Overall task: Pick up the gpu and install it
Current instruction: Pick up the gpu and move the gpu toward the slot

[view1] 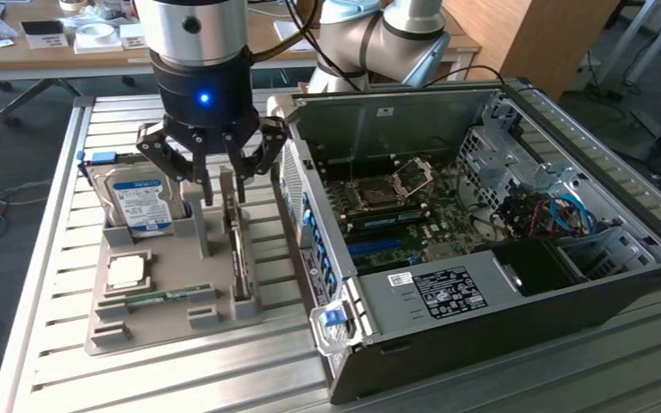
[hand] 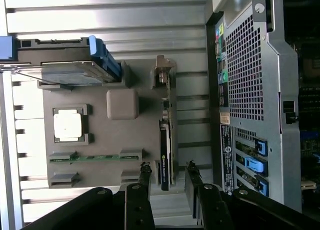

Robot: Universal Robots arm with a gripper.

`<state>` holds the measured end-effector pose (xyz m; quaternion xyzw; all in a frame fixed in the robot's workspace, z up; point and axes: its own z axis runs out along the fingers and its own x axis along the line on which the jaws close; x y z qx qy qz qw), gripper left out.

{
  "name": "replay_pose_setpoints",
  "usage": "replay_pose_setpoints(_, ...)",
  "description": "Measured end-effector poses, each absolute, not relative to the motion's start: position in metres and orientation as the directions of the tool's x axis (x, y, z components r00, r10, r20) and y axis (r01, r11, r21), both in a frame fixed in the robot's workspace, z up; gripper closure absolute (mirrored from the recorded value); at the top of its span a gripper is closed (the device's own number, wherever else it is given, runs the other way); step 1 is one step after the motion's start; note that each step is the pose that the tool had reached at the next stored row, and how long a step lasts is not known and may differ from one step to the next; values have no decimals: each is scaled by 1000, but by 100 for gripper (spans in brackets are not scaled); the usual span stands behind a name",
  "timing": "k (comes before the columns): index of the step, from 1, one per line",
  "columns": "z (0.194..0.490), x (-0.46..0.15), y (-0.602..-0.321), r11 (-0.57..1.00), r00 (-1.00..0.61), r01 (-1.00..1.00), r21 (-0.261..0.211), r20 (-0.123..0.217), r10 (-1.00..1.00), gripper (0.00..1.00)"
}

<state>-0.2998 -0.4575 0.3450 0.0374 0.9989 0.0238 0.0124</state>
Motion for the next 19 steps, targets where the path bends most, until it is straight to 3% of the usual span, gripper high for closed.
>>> replay_pose_setpoints(19,325,-300,-458,996,-997,74,48,-23,75,59)
